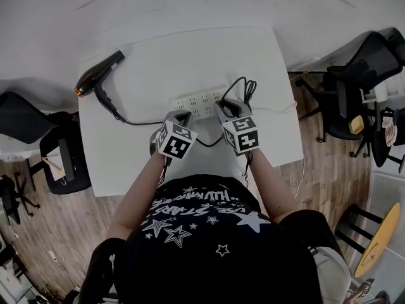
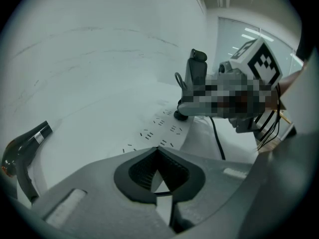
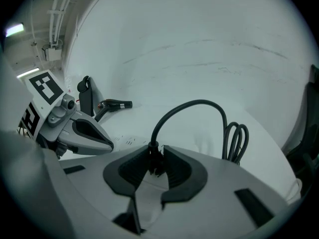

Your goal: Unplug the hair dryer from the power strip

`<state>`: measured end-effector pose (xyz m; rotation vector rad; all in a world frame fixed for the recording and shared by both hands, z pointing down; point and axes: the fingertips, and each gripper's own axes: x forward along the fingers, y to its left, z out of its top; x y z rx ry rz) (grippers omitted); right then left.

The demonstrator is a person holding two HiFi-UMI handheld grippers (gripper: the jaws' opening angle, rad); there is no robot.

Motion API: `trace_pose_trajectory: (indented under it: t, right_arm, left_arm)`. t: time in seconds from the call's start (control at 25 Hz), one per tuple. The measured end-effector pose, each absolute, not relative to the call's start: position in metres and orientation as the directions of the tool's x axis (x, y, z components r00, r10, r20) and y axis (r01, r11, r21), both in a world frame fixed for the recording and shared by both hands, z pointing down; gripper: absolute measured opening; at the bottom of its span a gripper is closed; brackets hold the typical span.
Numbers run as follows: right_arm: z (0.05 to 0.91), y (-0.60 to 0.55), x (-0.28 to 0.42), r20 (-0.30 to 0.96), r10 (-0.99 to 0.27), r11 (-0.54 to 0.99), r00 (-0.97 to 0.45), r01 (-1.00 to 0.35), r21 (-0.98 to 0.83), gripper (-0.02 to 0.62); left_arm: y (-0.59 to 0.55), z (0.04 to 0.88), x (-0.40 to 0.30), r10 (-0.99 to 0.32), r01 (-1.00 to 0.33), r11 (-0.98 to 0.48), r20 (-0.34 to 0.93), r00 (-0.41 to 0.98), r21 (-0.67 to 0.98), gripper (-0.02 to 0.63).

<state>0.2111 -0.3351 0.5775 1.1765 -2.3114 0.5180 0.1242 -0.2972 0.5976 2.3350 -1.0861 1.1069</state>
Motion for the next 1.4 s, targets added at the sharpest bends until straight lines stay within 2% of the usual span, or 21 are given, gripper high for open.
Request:
trace_pose_trajectory:
  t: [0.2,0.4,0.76,0.84,1.08,1.16,1.32,1.4]
  right_arm:
    - [0.576,-0.331,0.211,0.558,-0.669,0.573,-0.491,-0.819,-0.033,0.089]
    - [0.577,-0.329,0.212,0.560,-0.677,0.555,-0.477,-0.831,-0.036,0.089]
    - [0.582,-0.338,0.212,0.631,-0.545,0.559,-0.553,-0.800,-0.218,0.094]
    - [0.580,-0.338,0.212,0.635,-0.548,0.569,-0.545,-0.799,-0.195,0.090]
    - [0.577,-0.333,0.206,0.633,-0.605,0.643,-0.483,-0.766,0.030,0.083]
    - [0.577,-0.329,0.206,0.630,-0.609,0.645,-0.483,-0.764,0.038,0.083]
    - [0.575,-0.328,0.209,0.609,-0.607,0.609,-0.511,-0.791,-0.057,0.080]
    - [0.574,-0.328,0.209,0.607,-0.623,0.627,-0.493,-0.779,0.011,0.078]
  left_arm:
    - [-0.299,0.598,0.125,-0.504,-0.762,-0.645,0.778,0.376,-0.049,0.008]
    - [-0.299,0.599,0.125,-0.497,-0.761,-0.646,0.791,0.356,-0.063,0.008]
    - [-0.296,0.600,0.127,-0.476,-0.728,-0.679,0.813,0.335,-0.098,0.008]
    - [-0.296,0.601,0.127,-0.474,-0.727,-0.679,0.816,0.330,-0.100,0.008]
    - [-0.297,0.602,0.126,-0.439,-0.728,-0.682,0.831,0.342,-0.060,0.009]
    - [-0.297,0.602,0.125,-0.433,-0.725,-0.686,0.835,0.340,-0.061,0.008]
    - [-0.296,0.601,0.126,-0.431,-0.726,-0.685,0.835,0.342,-0.056,0.008]
    - [-0.296,0.601,0.127,-0.435,-0.724,-0.687,0.836,0.336,-0.067,0.008]
